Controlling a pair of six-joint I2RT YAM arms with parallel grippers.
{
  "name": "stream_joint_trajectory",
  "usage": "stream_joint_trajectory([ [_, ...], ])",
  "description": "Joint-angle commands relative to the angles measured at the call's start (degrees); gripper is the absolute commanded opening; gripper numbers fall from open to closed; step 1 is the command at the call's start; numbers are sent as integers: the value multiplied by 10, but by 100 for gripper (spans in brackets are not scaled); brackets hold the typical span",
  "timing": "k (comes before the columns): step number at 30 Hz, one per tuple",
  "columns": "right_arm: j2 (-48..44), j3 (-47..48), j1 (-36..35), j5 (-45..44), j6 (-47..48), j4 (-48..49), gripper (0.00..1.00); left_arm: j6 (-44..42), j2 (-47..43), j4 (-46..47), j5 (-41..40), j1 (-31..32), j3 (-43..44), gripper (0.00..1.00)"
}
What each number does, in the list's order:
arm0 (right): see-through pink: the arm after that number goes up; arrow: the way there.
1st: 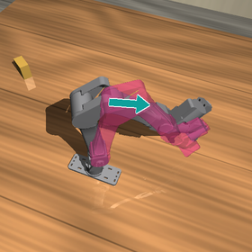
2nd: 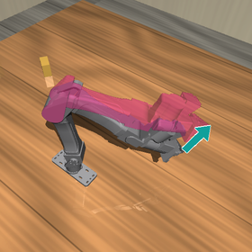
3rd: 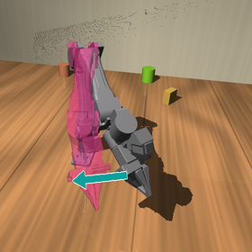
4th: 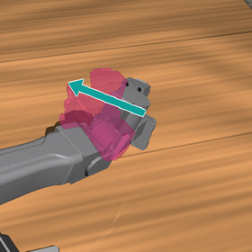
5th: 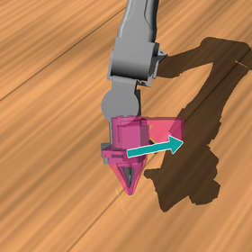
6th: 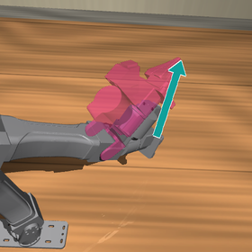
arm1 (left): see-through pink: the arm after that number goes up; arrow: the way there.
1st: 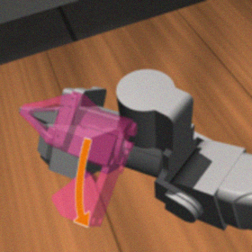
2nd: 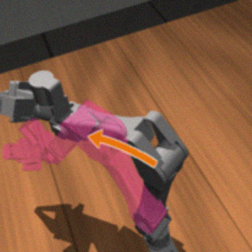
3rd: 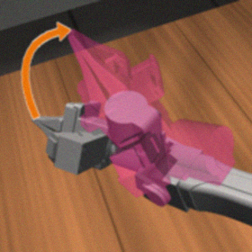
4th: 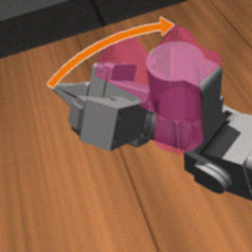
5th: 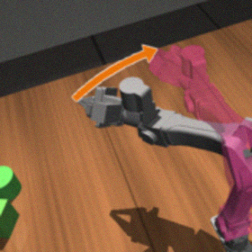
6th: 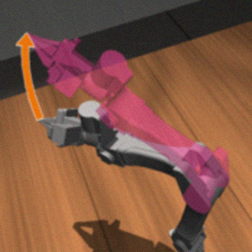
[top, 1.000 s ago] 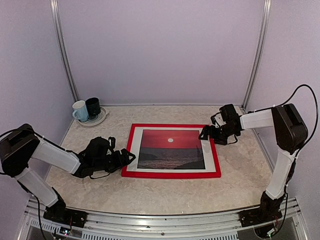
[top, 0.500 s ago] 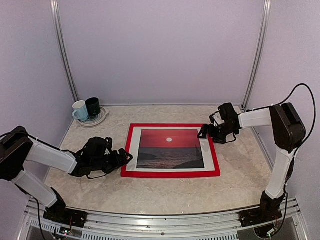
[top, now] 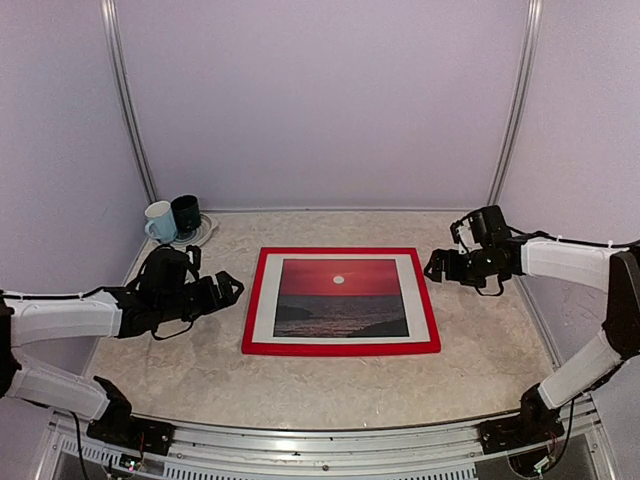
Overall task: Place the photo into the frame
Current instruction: Place the photo frame at the center of the board, then reset both arms
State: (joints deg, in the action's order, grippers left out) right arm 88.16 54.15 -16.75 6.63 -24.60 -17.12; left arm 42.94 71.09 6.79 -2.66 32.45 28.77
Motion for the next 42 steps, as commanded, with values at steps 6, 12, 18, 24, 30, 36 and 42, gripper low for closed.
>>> stream_joint_trajectory([
  [6,-302,-161,-5,21,92,39,99,-107,-149,-180,-71,-10,78,99],
  [12,-523,-225,-5,-10,152,44,99,-168,-214,-191,-52,-34,84,99],
  [18,-651,-256,-5,-89,160,42,99,-241,-326,-87,-122,-28,-40,99],
  [24,-638,-255,-4,-149,187,40,99,-337,-410,-55,-154,-67,-68,99],
  [30,-634,-257,26,-131,209,43,99,-345,-429,-91,-15,-241,-80,99],
  [36,-595,-253,103,-15,212,51,99,-344,-436,-94,2,-251,-78,99],
  [42,-597,-253,104,-41,211,41,99,-343,-451,-95,8,-251,-78,99],
])
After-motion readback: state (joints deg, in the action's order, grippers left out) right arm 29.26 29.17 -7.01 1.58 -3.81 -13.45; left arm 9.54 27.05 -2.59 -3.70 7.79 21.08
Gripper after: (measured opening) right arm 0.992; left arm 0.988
